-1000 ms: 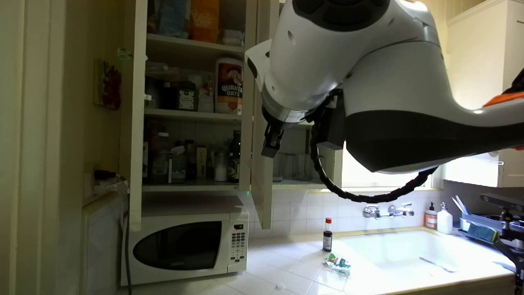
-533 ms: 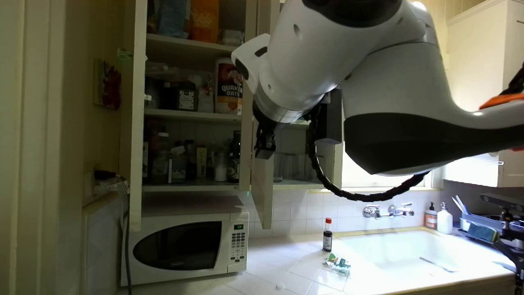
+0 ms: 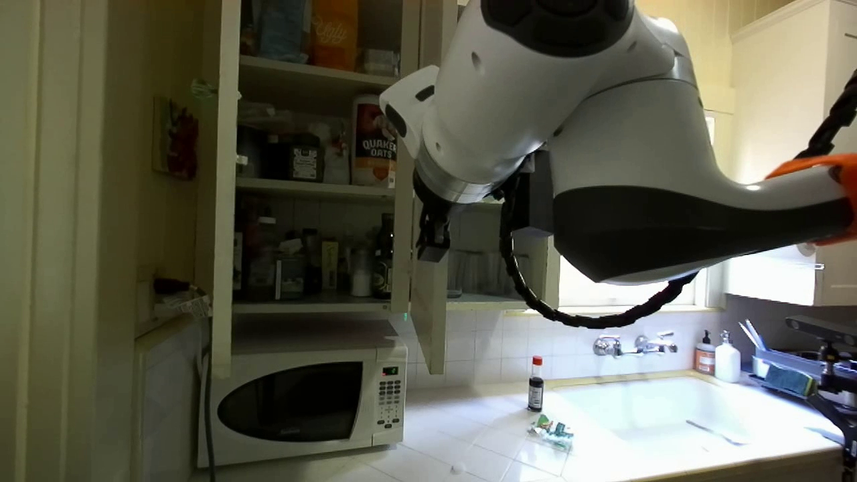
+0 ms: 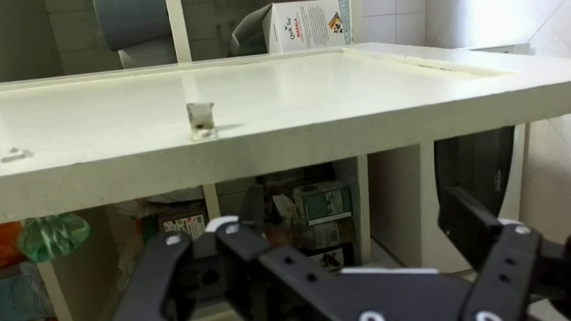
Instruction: Close the top right cabinet door
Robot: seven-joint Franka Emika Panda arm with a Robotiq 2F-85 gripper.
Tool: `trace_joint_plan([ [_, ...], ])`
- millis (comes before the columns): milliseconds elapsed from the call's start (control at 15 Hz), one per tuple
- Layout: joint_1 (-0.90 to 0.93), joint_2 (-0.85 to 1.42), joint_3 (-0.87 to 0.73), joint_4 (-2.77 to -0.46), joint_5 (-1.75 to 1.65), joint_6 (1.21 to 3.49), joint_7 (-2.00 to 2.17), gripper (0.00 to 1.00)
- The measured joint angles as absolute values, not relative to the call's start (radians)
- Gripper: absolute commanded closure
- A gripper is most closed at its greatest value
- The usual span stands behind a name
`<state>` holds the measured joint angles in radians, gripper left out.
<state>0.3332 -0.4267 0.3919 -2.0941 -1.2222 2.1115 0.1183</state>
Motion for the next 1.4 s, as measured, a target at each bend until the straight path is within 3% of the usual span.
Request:
trace_joint_plan([
  [667, 0.309, -0.405, 0.344, -2.073, -1.236, 2.105, 0.121, 0.0],
  [1400, 0.248, -0.427, 0.333, -2.074, -1.243, 1.61, 0.335, 0.0],
])
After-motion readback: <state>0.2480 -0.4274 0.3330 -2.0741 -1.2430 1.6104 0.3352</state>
